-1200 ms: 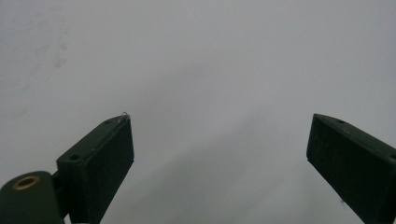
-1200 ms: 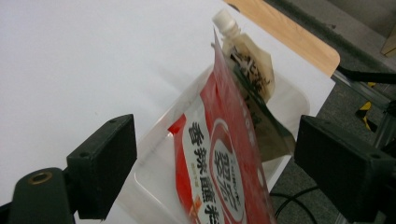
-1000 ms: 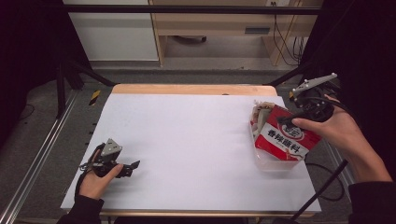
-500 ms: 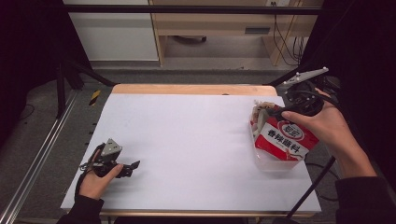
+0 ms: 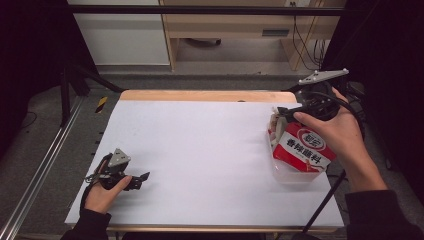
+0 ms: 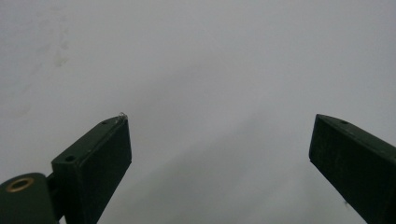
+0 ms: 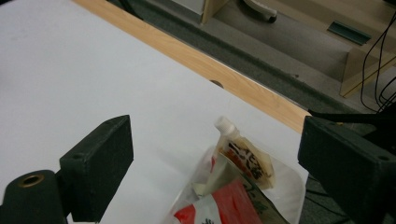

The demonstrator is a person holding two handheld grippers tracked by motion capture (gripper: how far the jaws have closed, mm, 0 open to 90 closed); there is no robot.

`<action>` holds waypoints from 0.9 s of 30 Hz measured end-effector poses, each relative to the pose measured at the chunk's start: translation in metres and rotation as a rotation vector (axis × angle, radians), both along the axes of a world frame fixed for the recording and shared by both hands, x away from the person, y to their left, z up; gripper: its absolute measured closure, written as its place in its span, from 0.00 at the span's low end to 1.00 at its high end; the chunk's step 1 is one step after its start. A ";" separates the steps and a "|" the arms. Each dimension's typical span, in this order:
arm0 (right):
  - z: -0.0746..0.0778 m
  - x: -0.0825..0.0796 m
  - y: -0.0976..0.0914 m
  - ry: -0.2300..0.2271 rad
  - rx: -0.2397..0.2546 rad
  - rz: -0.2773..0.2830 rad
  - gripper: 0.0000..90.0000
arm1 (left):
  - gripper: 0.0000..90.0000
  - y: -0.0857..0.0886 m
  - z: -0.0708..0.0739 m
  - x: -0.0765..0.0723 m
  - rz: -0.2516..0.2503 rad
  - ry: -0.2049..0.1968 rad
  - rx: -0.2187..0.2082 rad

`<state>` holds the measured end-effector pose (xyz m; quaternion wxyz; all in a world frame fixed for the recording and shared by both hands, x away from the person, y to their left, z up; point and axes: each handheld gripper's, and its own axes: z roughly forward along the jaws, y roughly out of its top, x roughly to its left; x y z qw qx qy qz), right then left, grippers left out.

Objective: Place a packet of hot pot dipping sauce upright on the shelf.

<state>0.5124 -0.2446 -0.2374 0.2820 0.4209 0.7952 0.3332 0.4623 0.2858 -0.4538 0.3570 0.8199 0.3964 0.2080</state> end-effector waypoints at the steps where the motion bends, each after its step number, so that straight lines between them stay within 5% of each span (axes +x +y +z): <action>1: 0.001 0.000 0.003 -0.004 0.009 -0.003 0.12 | 0.06 0.000 0.000 0.000 -0.001 0.000 0.001; 14: 0.000 0.003 0.047 -0.072 0.073 -0.007 0.13 | 0.06 0.001 0.001 0.000 0.005 -0.007 -0.001; 27: -0.024 0.011 0.099 -0.097 0.144 0.017 0.13 | 0.06 0.004 0.001 0.000 0.020 -0.019 -0.010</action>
